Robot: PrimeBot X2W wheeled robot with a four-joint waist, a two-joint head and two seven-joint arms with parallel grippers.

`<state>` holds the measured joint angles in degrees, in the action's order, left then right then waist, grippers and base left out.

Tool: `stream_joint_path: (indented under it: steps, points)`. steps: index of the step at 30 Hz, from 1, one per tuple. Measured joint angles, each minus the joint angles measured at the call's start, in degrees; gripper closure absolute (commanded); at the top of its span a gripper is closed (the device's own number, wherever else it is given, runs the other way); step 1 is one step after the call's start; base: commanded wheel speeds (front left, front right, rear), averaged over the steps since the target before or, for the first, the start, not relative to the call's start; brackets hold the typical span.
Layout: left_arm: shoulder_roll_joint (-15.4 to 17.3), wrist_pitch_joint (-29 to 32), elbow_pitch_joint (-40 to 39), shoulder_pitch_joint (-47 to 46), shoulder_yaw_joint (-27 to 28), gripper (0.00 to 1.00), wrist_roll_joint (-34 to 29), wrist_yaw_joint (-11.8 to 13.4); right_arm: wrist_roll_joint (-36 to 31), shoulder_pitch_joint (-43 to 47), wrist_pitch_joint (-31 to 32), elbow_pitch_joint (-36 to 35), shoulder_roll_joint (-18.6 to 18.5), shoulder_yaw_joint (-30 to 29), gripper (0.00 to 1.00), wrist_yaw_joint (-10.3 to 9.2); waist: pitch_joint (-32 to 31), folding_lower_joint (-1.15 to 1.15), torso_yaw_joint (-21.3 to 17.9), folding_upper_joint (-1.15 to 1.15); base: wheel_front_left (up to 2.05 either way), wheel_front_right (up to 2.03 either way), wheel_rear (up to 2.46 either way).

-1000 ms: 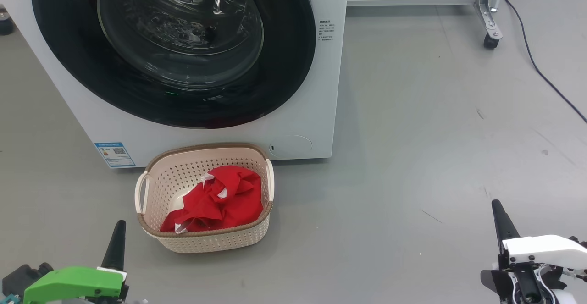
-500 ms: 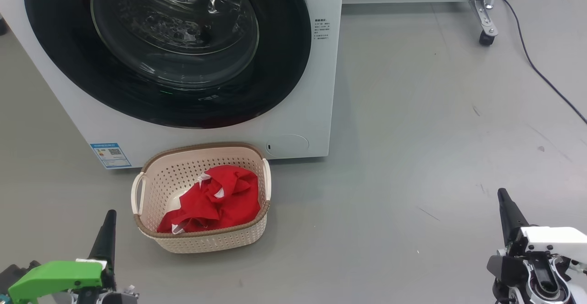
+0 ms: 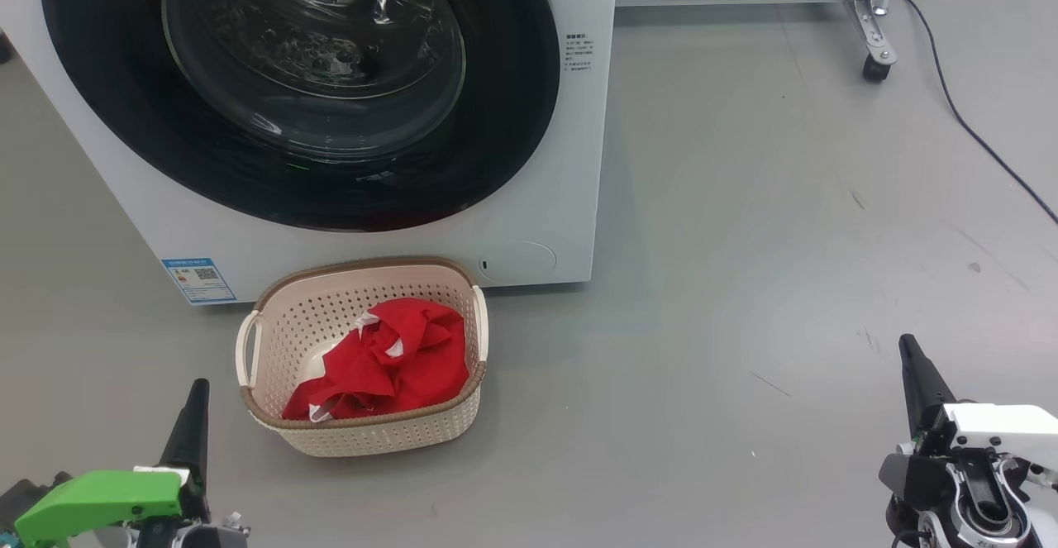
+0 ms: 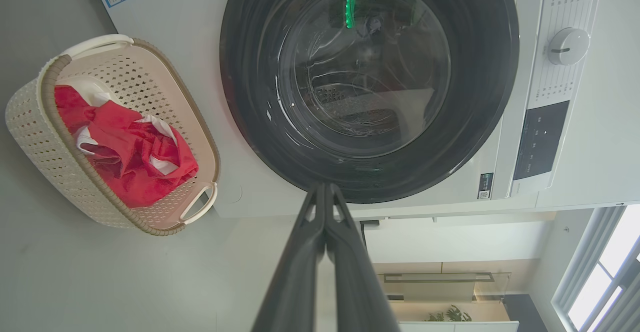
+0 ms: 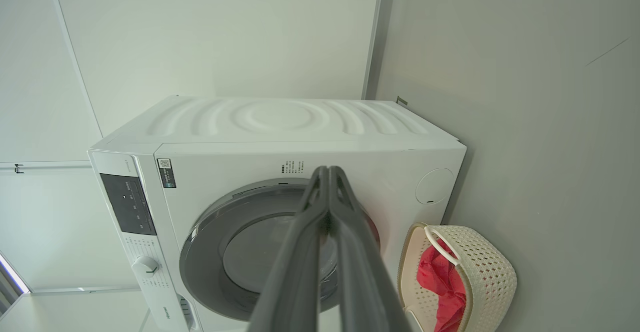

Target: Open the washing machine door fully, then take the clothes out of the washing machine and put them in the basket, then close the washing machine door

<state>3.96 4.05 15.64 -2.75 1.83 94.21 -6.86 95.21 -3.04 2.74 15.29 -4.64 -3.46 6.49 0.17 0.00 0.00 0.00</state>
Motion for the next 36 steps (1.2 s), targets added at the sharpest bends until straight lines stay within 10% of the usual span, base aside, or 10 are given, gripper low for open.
stream_joint_path:
  steps: [36]
  points:
    - [0.0,0.0,0.3,-0.5,0.1,1.0,0.0,0.0,0.0,0.0,0.4,0.5,0.0,-0.2,1.0,0.18,0.0,0.0,0.0,0.0,0.0,0.0,0.0]
